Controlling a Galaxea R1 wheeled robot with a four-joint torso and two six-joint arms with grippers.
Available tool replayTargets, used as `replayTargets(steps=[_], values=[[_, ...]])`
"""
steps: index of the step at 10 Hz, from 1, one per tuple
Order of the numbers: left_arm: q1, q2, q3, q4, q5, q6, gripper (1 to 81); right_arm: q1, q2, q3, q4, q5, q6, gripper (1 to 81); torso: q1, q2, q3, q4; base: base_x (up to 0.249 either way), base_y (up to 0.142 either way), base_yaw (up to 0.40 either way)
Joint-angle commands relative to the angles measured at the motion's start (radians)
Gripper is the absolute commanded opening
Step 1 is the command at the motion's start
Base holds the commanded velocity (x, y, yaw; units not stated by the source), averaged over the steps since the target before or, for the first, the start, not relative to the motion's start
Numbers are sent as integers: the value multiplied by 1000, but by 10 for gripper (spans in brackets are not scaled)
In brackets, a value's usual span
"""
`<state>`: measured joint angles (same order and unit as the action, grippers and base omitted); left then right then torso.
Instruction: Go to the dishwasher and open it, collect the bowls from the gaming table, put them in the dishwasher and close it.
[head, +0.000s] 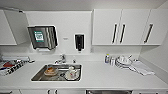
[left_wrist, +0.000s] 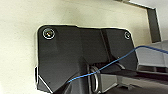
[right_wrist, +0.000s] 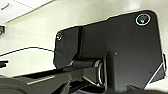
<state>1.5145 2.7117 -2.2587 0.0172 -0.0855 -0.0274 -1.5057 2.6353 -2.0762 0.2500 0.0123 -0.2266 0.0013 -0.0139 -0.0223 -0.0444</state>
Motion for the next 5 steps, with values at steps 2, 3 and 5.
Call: replayTargets(steps=[2, 3, 5], values=[[-41, -30, 18, 4, 50, -2, 811, 41, -29, 24, 11, -63, 0, 811, 0, 0, 0, 0, 0, 0, 0], [-41, -48, 33, 6, 49, -2, 811, 37, -48, 53, 12, -64, 0, 811, 0, 0, 0, 0, 0, 0, 0], [-46, -133, 114, 3, 43, -5, 811, 40, -137, 180, 12, -63, 9, 811, -1, 0, 0, 0, 0, 0, 0]])
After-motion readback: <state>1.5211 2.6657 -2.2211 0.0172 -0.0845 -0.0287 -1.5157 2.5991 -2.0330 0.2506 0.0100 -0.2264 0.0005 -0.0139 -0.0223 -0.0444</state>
